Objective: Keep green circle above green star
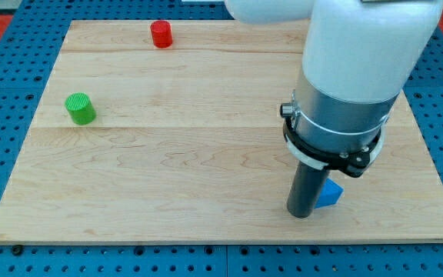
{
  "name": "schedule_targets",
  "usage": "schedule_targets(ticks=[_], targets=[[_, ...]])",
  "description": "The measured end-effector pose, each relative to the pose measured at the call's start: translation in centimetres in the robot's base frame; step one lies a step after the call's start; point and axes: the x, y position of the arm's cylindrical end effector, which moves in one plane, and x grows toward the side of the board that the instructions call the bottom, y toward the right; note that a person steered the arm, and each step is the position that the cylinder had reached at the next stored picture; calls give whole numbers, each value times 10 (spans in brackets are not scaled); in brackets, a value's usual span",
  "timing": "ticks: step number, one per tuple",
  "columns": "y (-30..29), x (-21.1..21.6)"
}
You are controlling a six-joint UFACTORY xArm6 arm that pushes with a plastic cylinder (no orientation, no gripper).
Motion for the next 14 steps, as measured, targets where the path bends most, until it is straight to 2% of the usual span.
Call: schedule_targets(ticks=[2, 3, 5, 8, 10, 11, 12, 13, 14], targets=[[13, -1], [-3, -1], [-99, -7], [-115, -14], [-115, -101], [-123, -112], [-165, -81], [-236, -70], [-293, -80]])
